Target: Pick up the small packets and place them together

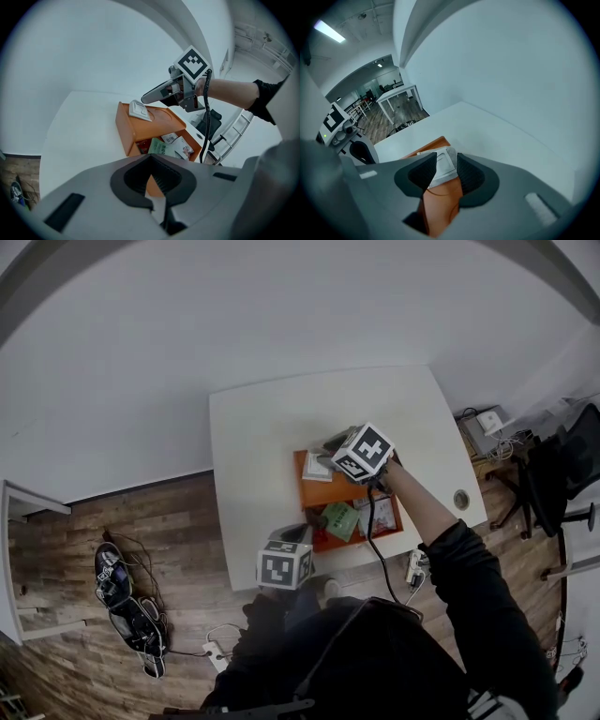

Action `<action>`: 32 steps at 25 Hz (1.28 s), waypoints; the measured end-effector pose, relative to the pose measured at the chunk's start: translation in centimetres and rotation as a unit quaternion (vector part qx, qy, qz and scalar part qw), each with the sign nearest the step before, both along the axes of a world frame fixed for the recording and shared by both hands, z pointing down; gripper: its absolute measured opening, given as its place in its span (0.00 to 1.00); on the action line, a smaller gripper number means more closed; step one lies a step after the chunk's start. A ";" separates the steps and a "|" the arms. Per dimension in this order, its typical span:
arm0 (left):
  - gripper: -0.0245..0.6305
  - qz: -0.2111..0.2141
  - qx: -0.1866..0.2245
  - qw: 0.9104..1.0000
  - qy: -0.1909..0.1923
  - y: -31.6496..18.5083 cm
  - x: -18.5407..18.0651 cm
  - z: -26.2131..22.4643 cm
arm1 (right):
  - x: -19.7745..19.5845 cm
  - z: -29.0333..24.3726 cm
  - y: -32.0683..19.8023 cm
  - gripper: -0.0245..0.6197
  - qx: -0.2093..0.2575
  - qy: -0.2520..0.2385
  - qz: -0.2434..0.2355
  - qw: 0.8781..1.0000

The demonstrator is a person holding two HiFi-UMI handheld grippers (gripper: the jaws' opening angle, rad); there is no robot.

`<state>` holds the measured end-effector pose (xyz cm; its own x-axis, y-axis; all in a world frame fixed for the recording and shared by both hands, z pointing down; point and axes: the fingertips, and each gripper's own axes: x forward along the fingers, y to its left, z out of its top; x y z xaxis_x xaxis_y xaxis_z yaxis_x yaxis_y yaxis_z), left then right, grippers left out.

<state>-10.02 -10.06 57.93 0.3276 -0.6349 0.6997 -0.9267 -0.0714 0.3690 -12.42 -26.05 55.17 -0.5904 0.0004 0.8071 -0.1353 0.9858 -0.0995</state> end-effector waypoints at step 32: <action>0.04 0.003 0.003 1.000 -0.004 1.1 1.7 -0.1 | 18.1 7.9 10.1 0.30 0.006 0.196 -0.137 0.971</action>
